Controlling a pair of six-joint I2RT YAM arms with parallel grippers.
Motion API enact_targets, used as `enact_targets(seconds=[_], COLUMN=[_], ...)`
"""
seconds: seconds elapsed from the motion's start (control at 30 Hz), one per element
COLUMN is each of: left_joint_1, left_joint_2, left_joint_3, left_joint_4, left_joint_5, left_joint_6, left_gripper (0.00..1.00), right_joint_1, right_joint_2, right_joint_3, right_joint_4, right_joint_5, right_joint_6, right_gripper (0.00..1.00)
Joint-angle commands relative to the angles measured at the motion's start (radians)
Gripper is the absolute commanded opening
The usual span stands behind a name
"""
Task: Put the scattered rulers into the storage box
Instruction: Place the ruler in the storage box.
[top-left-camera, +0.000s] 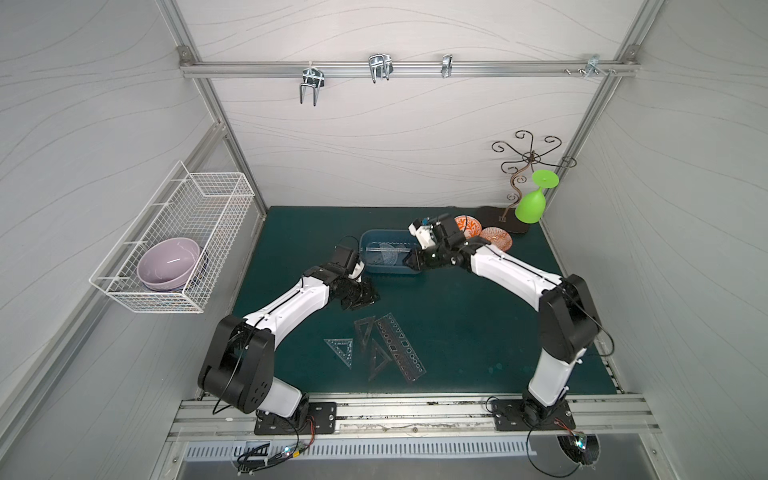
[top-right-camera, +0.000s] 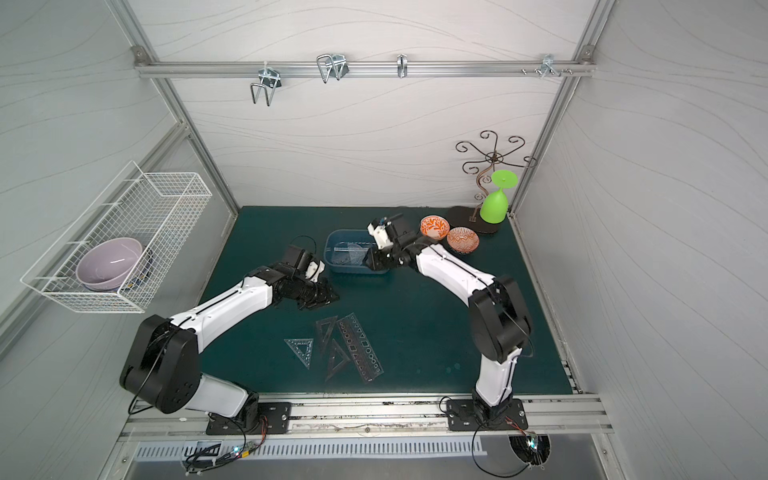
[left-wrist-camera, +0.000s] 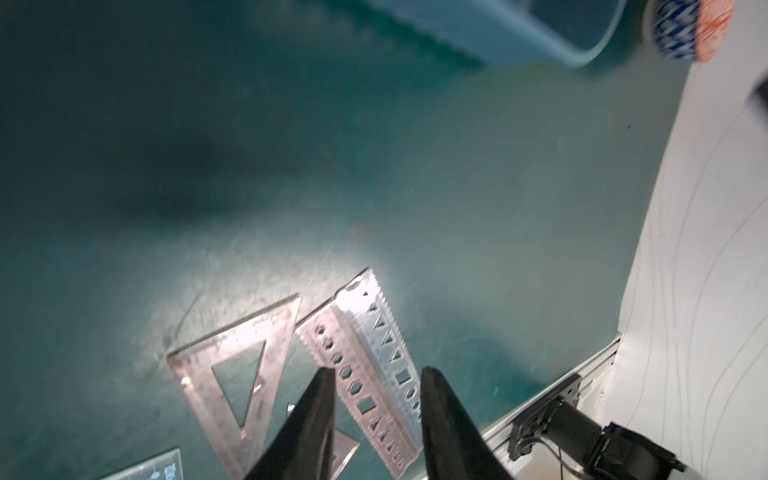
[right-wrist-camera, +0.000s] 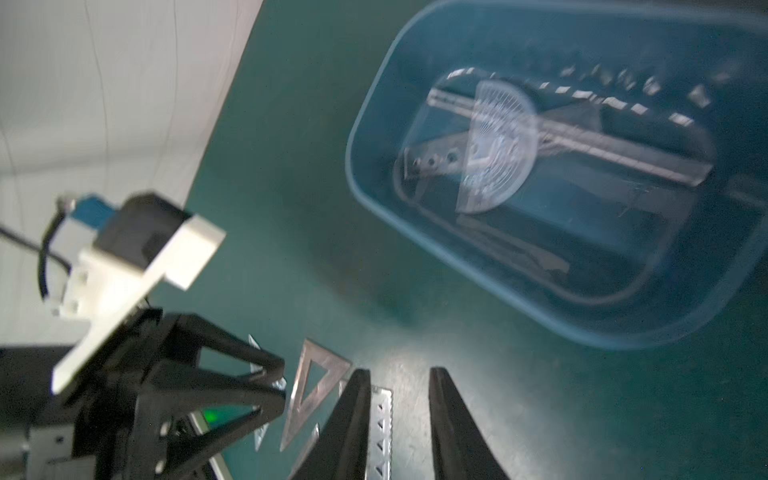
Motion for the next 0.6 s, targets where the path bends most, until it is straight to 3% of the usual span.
enact_targets(seconds=[0.0,0.2,0.57], left_joint_1=[-0.02,-0.036,-0.036], left_joint_2=[-0.022,-0.038,-0.049], left_joint_3=[-0.049,-0.108,-0.121], left_joint_4=[0.078,0.126,0.11], left_joint_5=[-0.004,0.004,-0.019], left_joint_6=[-0.046,-0.07,-0.051], left_gripper=[0.38,0.38,0.39], right_joint_1=[0.124,0.326,0.373], right_joint_2=[-0.07,-0.09,-0.031], right_joint_3=[-0.163,-0.295,-0.321], right_joint_4=[-0.009,-0.027,-0.012], right_joint_5=[0.162,0.336,0.334], right_joint_6=[-0.098,-0.151,-0.131], right_gripper=[0.31,0.37,0.37])
